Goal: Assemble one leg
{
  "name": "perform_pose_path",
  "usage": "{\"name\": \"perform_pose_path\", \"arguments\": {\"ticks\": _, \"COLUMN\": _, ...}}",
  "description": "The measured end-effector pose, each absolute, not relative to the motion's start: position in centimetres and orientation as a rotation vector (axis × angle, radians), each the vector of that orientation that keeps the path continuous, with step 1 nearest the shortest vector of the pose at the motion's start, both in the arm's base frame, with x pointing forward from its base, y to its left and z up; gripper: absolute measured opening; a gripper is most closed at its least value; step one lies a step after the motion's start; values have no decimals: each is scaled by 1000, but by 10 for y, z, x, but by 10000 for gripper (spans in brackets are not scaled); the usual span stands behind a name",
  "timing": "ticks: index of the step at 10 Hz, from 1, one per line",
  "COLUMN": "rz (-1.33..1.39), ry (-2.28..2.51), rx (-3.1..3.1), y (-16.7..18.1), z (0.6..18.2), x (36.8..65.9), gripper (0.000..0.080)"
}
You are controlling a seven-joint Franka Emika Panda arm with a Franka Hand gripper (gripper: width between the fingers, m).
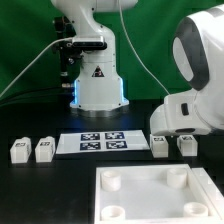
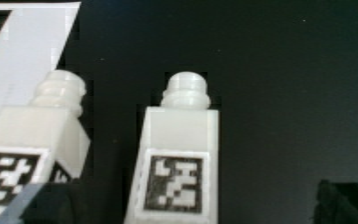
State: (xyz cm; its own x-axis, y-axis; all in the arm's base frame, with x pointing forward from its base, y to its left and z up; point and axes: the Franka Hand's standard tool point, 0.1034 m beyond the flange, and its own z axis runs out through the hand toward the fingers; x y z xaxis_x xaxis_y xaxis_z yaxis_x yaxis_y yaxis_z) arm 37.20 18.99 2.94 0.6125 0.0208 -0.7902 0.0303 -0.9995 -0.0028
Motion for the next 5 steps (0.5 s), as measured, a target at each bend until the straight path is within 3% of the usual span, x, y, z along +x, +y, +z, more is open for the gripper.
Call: {"name": "perform_pose_path", "arguments": {"ticks": 5, "rz": -1374, "ry": 56, "rx": 2809, "y": 192, "z": 13, "x": 360, "gripper": 649}}
